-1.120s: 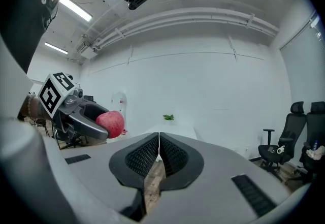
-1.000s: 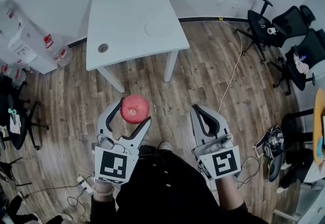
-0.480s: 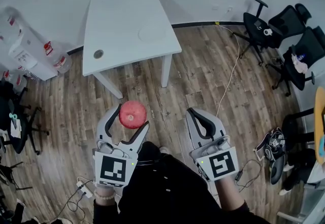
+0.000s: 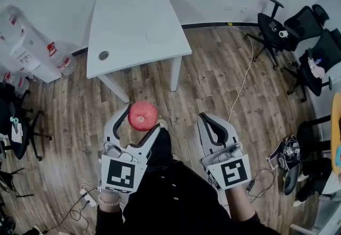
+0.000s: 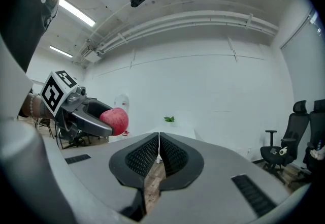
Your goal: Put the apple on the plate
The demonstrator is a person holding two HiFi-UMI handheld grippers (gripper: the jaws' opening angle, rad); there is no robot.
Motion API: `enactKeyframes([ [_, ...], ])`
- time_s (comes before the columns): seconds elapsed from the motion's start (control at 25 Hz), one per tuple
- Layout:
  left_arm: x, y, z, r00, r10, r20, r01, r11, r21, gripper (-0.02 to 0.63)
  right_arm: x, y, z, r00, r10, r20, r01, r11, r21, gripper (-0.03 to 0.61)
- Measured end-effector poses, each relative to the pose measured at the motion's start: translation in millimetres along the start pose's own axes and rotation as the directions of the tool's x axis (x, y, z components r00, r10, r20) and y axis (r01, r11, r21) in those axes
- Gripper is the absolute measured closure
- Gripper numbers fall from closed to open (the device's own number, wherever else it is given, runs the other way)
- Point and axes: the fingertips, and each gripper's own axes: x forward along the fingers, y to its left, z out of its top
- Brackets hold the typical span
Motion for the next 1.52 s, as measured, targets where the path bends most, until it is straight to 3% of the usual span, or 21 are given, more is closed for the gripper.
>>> enactKeyframes([
  [0.68,71,31,10,0.998,-0.054,0.028,0.054,0.999,0.002,0.256,50,-42,0,0.999,-0.029,-0.033,0.028,0.999,-0.022,0.537],
  [1.52,181,114,33,0.995,-0.089,0.049,0.089,0.996,0.001,0.256,159,-114,13,0.996,-0.056,-0.074,0.053,0.998,-0.037,0.537],
])
